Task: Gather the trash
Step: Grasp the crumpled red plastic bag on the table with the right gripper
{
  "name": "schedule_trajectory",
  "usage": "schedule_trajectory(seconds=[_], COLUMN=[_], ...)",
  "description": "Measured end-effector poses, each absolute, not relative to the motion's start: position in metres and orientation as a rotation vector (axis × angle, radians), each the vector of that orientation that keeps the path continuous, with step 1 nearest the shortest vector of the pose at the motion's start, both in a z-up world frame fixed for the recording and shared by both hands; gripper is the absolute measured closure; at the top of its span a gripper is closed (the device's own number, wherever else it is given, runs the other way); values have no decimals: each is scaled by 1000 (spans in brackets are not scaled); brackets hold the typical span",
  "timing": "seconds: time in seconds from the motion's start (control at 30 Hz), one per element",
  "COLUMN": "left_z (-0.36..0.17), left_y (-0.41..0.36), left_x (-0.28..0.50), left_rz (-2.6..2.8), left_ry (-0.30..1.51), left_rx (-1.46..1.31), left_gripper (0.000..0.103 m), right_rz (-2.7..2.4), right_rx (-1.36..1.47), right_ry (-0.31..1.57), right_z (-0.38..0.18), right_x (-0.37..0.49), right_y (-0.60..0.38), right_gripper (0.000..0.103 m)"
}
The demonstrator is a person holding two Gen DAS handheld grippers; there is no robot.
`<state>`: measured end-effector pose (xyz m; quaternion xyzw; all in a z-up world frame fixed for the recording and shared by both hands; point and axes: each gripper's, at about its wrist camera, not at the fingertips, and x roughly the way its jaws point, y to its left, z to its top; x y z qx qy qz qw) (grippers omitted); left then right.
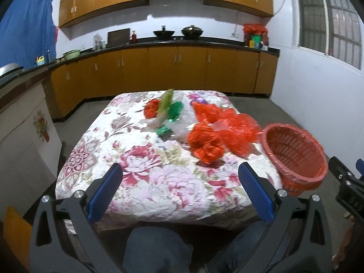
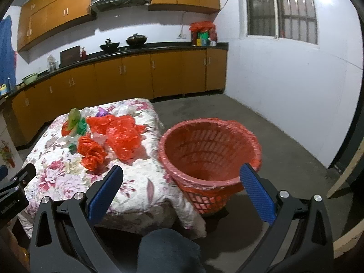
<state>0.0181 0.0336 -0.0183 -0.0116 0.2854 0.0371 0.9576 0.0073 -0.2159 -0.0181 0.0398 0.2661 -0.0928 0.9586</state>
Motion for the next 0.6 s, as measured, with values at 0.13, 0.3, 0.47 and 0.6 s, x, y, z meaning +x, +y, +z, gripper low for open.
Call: schedule_trajectory(seconds=[0.13,0.3,0.47,0.6], left_z=[-24,-33,-41,-49], left_y=[57,86,114,139], left_x=[32,48,66,82], left_rz=[99,155,249,294], left_ry=[610,634,635,650], left_rx=[-63,-107,-130,-151], left_gripper=[4,4,4,4], right_rz=[-126,-6,110,163], right_rx=[82,81,61,15], right_ry=[560,596,632,656], right_z=[-21,-30,-44,-58], right_x=[28,65,103,127], right_y=[-202,-177,-144,-118], right_gripper=[2,7,19,23])
